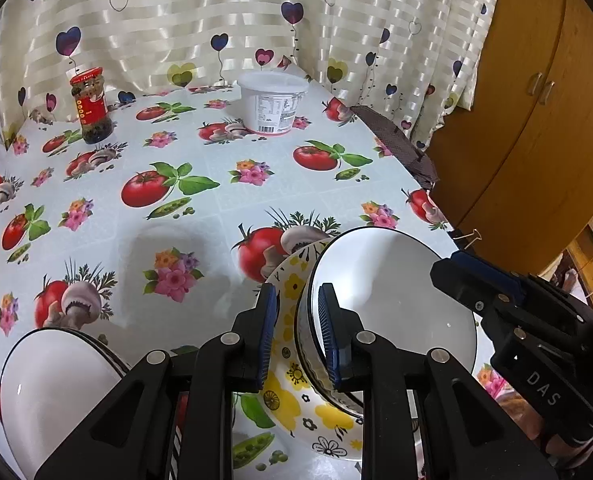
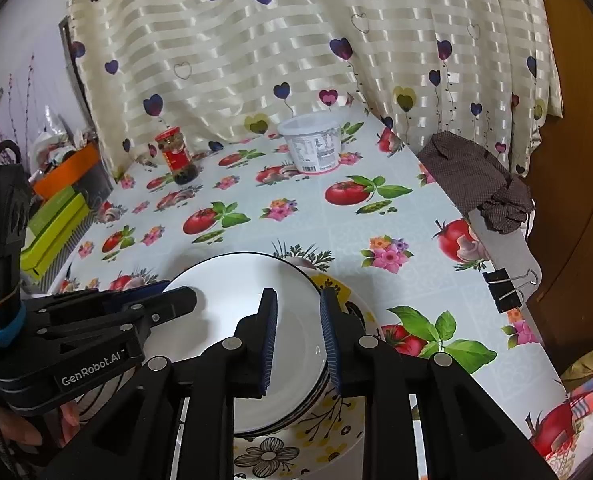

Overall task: Organize plates and bowls
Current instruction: 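Lower the held white bowl into the bowl on the floral plate, then grip the floral plate rim with both grippers and lift the stack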

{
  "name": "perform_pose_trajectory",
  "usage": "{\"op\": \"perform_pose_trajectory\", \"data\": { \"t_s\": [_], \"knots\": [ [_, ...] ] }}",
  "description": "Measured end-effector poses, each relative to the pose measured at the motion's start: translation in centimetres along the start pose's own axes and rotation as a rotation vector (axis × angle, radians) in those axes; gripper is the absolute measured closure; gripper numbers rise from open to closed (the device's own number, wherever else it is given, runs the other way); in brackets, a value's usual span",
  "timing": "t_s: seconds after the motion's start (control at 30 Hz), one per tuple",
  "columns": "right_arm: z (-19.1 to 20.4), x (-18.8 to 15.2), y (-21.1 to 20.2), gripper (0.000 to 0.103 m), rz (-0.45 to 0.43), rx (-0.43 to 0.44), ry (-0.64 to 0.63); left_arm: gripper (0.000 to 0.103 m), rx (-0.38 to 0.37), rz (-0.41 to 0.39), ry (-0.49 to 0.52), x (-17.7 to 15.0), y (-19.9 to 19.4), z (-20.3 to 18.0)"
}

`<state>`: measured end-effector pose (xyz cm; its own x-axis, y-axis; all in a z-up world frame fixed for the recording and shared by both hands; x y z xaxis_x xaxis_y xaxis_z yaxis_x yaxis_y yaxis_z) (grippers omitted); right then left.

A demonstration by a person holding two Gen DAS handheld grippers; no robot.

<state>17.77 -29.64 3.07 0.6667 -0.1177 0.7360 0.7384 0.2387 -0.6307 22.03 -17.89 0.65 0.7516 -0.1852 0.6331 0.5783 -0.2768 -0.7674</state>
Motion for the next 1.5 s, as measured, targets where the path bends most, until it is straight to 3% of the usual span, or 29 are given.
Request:
{"op": "perform_pose_trajectory", "data": {
  "t_s": [0.43,0.6,0.73,0.97,1.1,1.27,1.5],
  "knots": [
    [0.6,0.0,0.2,0.08,0.008,0.027,0.003,0.08,0.002,0.021,-0.007,-0.4,0.9,0.1],
    [0.1,1.9,-1.1,0.079,-0.064,0.012,0.005,0.08,-0.007,0.015,-0.024,0.0,0.8,0.3],
    [-0.6,2.3,0.3,0.077,-0.034,-0.03,-0.01,0.08,0.001,0.005,-0.013,0.3,0.7,0.0],
    [-0.7,1.6,2.3,0.077,0.02,-0.019,-0.008,0.08,-0.005,0.019,-0.014,0.4,1.1,0.0],
    [-0.8,2.0,1.9,0.077,-0.013,-0.014,0.011,0.079,-0.011,0.021,-0.016,0.4,1.2,-0.1],
    [-0.8,1.6,3.1,0.077,0.053,-0.027,-0.005,0.079,-0.012,0.019,-0.021,0.4,1.0,0.0],
    [-2.1,2.0,-0.4,0.077,-0.032,-0.008,0.055,0.079,-0.021,-0.023,-0.026,0.4,-0.7,0.8]
  ]
}}
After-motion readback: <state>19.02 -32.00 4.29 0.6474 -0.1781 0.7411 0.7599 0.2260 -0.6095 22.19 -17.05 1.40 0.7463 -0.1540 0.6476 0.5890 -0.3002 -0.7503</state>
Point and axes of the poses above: each gripper's, at about its wrist camera, not at the fingertips, and y roughly the way its jaws point, z to its left, x to its top, the point moved 7 cm from there along y, roughly the way its jaws point, and after that the axes turned 5 degrees about x, right-handed, at the moved point
